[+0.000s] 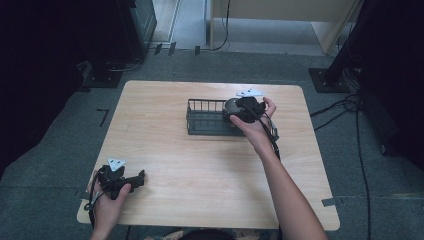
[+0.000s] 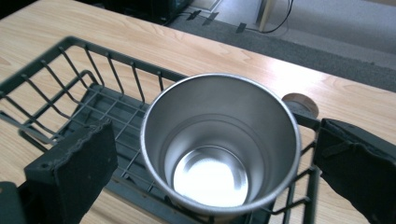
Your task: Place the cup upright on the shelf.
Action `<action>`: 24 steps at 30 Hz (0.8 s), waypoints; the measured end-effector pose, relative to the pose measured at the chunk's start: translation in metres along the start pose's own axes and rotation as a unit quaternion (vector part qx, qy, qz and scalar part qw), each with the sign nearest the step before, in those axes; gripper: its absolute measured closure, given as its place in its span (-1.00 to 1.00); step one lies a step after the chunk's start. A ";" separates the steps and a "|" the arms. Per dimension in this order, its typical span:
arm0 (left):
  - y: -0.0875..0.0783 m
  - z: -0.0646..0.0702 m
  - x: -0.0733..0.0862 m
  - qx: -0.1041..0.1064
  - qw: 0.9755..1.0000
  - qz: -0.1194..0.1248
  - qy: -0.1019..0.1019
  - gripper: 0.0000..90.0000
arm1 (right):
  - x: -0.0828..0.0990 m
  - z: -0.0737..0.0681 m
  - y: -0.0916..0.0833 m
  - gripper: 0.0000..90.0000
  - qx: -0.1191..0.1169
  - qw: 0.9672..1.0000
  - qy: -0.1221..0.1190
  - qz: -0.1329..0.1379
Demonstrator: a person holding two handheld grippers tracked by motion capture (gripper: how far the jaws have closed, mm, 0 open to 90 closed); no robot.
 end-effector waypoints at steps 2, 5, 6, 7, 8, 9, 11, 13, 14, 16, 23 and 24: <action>0.000 0.000 0.000 0.000 1.000 0.000 0.000 -1.00 | 0.000 0.001 -0.006 -1.00 -0.003 1.000 -0.001 0.006; 0.000 0.000 0.000 0.000 1.000 0.000 0.000 -1.00 | 0.001 0.002 -0.015 -1.00 -0.001 1.000 -0.001 0.009; 0.000 0.000 0.000 0.000 1.000 0.000 0.000 -1.00 | 0.001 0.002 -0.015 -1.00 -0.001 1.000 -0.001 0.009; 0.000 0.000 0.000 0.000 1.000 0.000 0.000 -1.00 | 0.002 0.004 -0.021 -1.00 -0.001 1.000 0.001 0.011; 0.000 0.000 0.000 0.000 1.000 0.000 0.000 -1.00 | 0.003 0.005 -0.023 -1.00 -0.001 1.000 0.001 0.014; 0.000 0.000 0.000 0.000 1.000 0.000 0.000 -1.00 | 0.003 0.006 -0.026 -1.00 -0.001 1.000 0.003 0.015; 0.000 0.000 0.000 0.000 1.000 0.000 0.000 -1.00 | 0.006 0.008 -0.031 -1.00 0.002 1.000 0.005 0.016; 0.000 0.000 0.000 0.000 1.000 0.000 0.000 -1.00 | 0.008 0.010 -0.035 -1.00 0.002 1.000 0.007 0.016; 0.000 0.000 0.000 0.000 1.000 0.000 0.000 -1.00 | 0.010 0.011 -0.036 -1.00 0.003 1.000 0.005 0.015; 0.000 0.000 0.000 0.000 1.000 0.000 0.000 -1.00 | 0.013 0.013 -0.040 -1.00 0.003 1.000 0.006 0.017; 0.000 0.000 0.000 0.000 1.000 0.000 0.000 -1.00 | 0.025 0.020 -0.052 -1.00 0.006 1.000 0.012 0.018; 0.000 0.000 0.000 0.000 1.000 0.000 0.000 -1.00 | 0.027 0.021 -0.053 -1.00 0.007 1.000 0.011 0.017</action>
Point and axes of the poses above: each handheld gripper's, and its own axes: y roughly forward along the jaws, x roughly out of its underside, z roughly to its right, the point moved 1 cm from there along y, roughly forward along the jaws, and after that the axes turned 11 degrees about -y, right-handed, at the moved point
